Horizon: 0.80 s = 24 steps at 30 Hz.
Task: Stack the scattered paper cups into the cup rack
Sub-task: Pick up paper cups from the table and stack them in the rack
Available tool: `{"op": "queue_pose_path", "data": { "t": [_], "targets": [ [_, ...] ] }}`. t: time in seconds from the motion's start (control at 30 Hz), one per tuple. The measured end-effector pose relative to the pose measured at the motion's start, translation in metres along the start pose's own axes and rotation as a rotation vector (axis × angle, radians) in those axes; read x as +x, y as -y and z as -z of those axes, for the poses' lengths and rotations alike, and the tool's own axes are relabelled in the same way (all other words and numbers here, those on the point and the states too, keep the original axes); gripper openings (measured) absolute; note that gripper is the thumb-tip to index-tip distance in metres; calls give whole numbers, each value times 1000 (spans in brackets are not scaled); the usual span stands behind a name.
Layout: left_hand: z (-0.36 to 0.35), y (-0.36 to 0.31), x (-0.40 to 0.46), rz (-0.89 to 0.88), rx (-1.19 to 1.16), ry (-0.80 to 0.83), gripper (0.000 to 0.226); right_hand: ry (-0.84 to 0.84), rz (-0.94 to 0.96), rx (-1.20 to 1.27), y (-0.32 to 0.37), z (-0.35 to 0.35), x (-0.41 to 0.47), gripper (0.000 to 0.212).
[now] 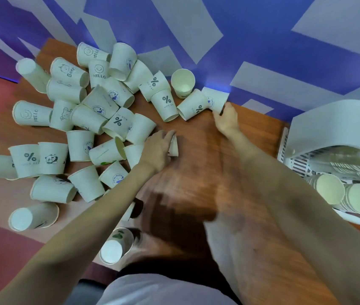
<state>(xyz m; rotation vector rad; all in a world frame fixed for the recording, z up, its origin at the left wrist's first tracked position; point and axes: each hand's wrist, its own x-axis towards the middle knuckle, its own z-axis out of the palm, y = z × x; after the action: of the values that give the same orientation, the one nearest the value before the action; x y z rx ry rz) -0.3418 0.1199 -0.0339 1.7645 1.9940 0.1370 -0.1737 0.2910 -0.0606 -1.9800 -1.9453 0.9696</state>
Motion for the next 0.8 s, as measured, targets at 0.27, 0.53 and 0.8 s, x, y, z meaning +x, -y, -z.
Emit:
{"op": "queue_pose_path", "data": {
  "t": [0.27,0.53,0.8],
  "targets": [
    [-5,-6,2,3,-64,-6,80,-128,-3,30,-11,7,-1,19],
    [-15,-44,-19,-73,-316,-81,86,-295,240,-33,-63,60,-91,16],
    [-28,-116,-30,-200,-304,-14,54,-691,510,-70,-132,132,-198,9]
  ]
}}
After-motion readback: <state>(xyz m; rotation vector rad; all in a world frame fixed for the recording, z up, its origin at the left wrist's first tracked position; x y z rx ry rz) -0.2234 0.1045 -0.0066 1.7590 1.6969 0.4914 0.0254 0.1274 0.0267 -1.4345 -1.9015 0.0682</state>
